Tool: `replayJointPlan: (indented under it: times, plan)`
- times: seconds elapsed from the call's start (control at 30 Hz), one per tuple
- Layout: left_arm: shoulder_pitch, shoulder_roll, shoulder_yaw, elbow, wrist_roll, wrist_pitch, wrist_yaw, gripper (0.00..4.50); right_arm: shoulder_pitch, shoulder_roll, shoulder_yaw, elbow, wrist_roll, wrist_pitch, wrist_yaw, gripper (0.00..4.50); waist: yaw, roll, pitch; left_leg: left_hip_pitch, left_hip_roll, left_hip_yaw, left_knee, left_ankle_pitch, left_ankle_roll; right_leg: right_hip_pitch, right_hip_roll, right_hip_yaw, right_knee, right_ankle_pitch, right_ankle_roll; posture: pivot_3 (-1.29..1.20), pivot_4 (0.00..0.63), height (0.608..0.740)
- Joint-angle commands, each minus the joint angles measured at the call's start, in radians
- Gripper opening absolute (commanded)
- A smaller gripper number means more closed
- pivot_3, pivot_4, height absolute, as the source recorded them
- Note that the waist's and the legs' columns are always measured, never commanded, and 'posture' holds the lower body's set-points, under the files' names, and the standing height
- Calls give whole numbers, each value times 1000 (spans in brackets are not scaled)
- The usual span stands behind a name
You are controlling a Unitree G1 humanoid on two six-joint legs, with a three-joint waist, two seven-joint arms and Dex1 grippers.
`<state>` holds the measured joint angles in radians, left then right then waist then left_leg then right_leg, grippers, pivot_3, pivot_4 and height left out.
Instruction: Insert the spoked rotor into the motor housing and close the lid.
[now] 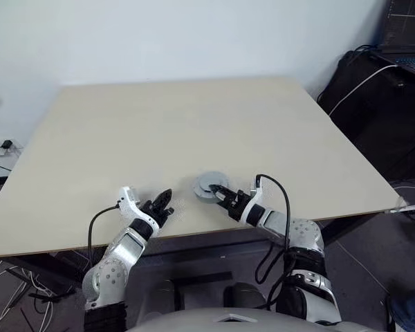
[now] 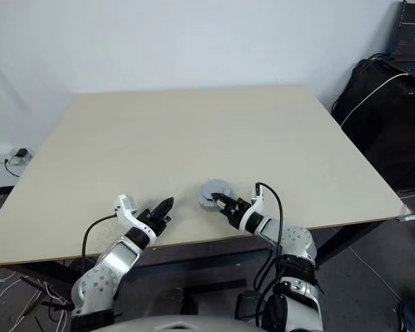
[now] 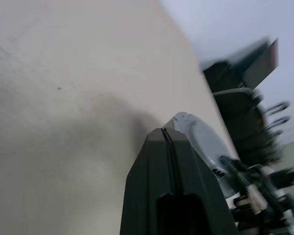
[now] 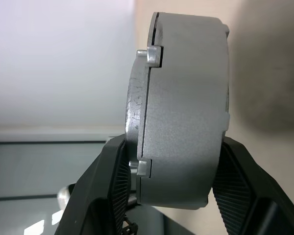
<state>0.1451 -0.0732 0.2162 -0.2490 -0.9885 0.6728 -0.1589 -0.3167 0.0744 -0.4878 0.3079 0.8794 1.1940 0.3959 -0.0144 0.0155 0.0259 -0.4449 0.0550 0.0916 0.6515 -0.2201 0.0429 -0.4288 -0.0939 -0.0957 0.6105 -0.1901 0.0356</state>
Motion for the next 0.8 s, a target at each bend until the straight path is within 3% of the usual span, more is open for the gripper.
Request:
replayJointPlan:
  times: [0.03,0.4,0.8]
  plan:
    - [37,-212,-11,-43,-235,-19,49,882,-25,10,13,-101,96,20,41,2084,1,0,0,0,0,0,1,0,0,0,0,0,0,0,0,0,0,740]
    - [67,-163,-140,28,-427,-72,101,4488,-52,3,68,-178,138,39,1,2084,2,0,0,0,-2,-1,4,-2,-3,2,0,0,1,1,1,0,0,740]
    - [57,-107,-219,68,-521,-66,124,4488,-32,-13,121,-267,215,160,-29,2084,1,0,0,0,-2,-1,5,-1,-2,2,1,1,2,1,1,0,0,740]
